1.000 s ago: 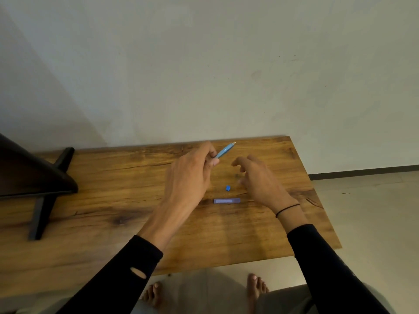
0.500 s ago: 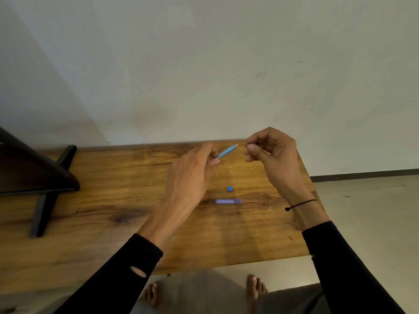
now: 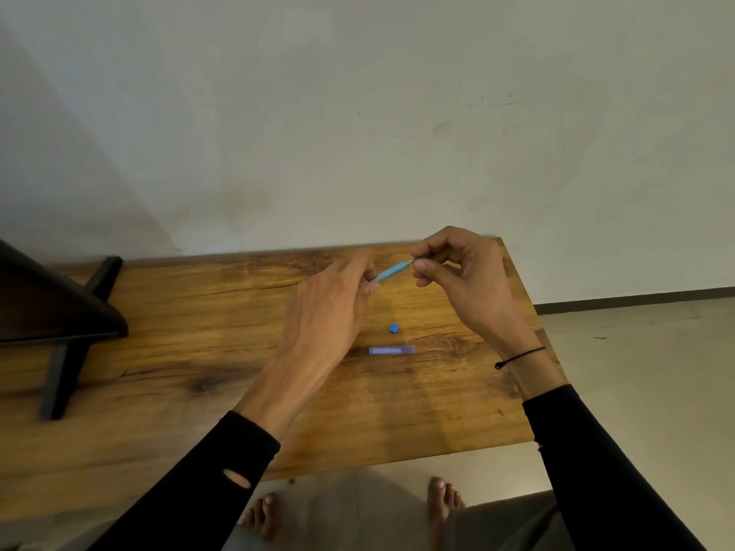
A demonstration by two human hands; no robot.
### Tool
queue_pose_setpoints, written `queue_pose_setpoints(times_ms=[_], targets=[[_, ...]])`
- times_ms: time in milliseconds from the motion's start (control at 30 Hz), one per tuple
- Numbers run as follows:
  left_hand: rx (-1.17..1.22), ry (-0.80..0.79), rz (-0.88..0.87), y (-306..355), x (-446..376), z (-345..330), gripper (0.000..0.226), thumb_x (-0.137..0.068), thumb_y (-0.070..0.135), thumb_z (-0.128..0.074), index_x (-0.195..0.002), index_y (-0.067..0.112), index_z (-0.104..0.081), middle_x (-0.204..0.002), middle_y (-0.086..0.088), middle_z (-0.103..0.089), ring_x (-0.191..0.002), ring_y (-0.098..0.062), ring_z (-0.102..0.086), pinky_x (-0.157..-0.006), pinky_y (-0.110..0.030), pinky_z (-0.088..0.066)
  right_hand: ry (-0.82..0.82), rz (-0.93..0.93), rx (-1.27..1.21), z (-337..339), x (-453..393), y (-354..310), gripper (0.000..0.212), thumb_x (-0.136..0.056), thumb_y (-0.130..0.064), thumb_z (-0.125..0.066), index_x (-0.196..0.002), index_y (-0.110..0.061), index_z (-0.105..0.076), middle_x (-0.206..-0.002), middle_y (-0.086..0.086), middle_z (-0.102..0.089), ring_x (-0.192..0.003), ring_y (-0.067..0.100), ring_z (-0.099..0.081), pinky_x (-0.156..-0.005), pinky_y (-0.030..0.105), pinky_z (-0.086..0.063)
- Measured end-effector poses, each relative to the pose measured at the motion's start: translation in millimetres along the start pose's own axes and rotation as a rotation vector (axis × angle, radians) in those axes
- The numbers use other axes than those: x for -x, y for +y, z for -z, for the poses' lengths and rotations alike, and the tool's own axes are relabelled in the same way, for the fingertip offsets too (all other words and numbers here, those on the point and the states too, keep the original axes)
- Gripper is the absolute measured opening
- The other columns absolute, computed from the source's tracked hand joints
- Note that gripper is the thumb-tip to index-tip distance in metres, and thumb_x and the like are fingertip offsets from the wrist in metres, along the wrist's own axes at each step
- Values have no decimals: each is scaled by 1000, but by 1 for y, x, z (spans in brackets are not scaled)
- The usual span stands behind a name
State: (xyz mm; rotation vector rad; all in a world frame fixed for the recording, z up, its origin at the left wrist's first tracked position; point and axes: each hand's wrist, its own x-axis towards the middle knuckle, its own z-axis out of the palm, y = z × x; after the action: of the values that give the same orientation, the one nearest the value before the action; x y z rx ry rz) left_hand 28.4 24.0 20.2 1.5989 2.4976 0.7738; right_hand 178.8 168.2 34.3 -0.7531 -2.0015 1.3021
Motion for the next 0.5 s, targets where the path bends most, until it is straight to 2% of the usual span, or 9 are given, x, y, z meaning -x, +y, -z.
queue_pose_setpoints(times_ms=[200, 333, 500], targets=[[-22, 14, -25, 2, 2, 0, 13, -110, 38, -57, -117, 27, -59, -101, 8, -70, -84, -18, -68, -70, -41, -57, -62, -32, 47, -3, 0, 4, 18, -95, 2, -76, -96, -16, -76, -84, -1, -76, -73, 12, -74, -69, 23, -62], [-50, 26, -30, 3, 2, -1, 14, -110, 37, -57, -118, 26, -59, -102, 6, -70, -84, -20, -68, -66, -38, -49, -37, -97, 43, -5, 0, 8, 11, -94, -2, -78, -94, -13, -79, -76, 2, -77, -66, 15, -75, -65, 24, -62], [23, 76, -38, 7, 3, 0, 14, -110, 38, -58, -117, 27, -62, -99, 10, -72, -88, -18, -70, -71, -41, -55, 32, -93, -141, -11, 1, 6, 6, -95, -9, -79, -95, -5, -75, -78, 6, -77, -65, 20, -74, -58, 27, -61]])
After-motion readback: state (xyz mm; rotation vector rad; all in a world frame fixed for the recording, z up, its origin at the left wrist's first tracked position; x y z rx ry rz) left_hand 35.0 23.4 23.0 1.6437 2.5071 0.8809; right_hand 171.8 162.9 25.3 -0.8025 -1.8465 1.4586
